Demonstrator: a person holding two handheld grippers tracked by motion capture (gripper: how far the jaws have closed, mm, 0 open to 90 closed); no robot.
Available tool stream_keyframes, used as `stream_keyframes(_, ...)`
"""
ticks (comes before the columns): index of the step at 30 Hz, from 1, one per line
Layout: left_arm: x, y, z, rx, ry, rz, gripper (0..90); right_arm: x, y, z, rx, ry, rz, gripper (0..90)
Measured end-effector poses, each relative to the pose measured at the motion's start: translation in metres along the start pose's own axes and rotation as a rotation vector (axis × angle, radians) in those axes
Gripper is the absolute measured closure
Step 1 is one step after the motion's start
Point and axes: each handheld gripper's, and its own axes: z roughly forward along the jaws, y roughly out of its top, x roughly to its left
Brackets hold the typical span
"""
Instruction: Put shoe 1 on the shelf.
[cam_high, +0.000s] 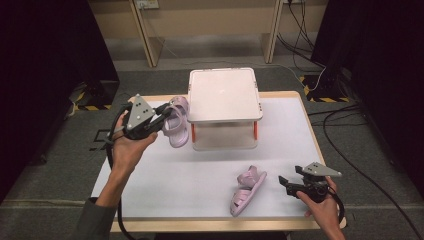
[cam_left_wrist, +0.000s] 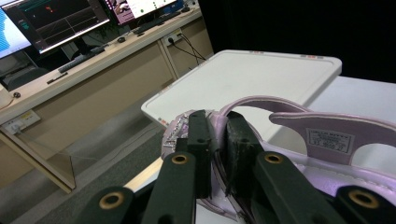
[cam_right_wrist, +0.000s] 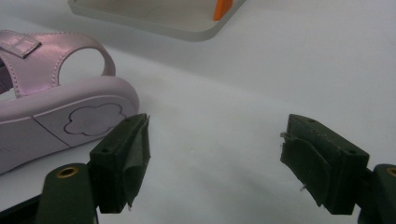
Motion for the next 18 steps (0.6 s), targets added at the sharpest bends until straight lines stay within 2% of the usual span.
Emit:
stream_keyframes(10,0.0,0.024,0.05,0.017,-0.021,0.044,82.6,0.0,0.0,0.0,-0.002,0.006,0.001,23.7)
stream_keyframes(14,-0.001,0.03,0.07,0.039,-0.023,0.077,82.7,-0.001,0.0,0.0,-0.002,0.009,0.001,23.7)
stream_keyframes(18,-0.001,0.034,0.089,0.049,-0.022,0.076,82.8,-0.001,-0.001,0.0,-0.003,0.01,0.006,23.7)
